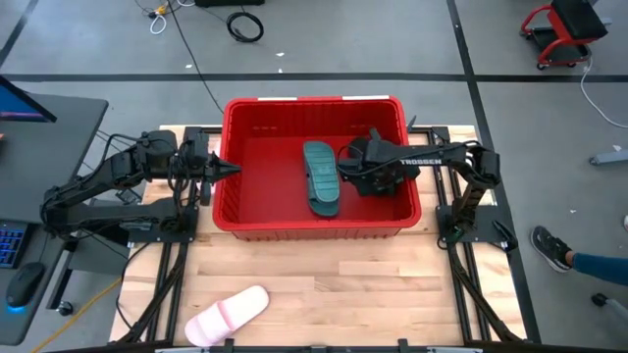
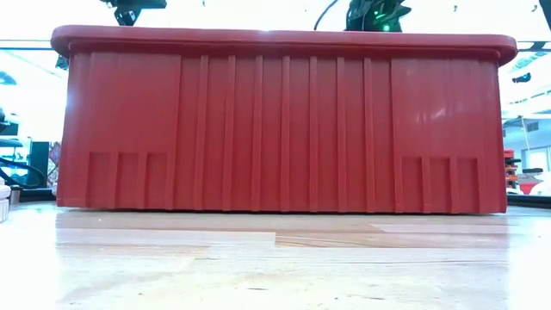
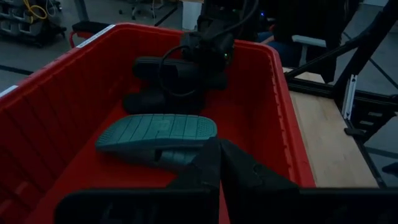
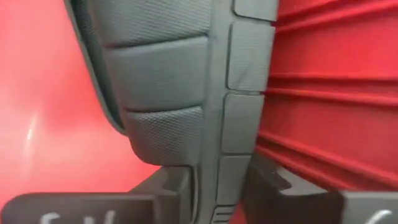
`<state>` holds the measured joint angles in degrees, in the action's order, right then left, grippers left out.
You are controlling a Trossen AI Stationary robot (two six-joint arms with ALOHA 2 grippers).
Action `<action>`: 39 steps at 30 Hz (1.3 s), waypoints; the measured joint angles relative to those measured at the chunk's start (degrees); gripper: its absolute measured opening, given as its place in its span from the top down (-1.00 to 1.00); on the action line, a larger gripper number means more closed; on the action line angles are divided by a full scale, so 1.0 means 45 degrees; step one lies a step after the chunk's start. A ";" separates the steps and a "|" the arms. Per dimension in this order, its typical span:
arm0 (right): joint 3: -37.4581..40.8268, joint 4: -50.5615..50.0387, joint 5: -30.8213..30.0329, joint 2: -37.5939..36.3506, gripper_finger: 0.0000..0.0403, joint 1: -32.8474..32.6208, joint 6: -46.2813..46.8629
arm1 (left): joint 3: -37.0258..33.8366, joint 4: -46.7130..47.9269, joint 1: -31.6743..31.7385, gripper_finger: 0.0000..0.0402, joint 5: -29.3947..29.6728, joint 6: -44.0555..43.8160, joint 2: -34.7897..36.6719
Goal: Pick and place slides into bin
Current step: Put the black slide into the red bin
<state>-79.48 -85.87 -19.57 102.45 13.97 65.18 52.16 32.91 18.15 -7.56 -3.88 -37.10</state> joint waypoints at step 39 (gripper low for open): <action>0.1137 0.3582 -0.0152 -0.0067 0.14 -0.0082 -0.8474 | -0.0005 -0.0503 0.0000 0.95 -0.0005 0.0178 0.0005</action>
<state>-74.37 -69.76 -20.25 102.15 13.60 27.05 52.14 30.64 18.15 -7.59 -3.08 -37.08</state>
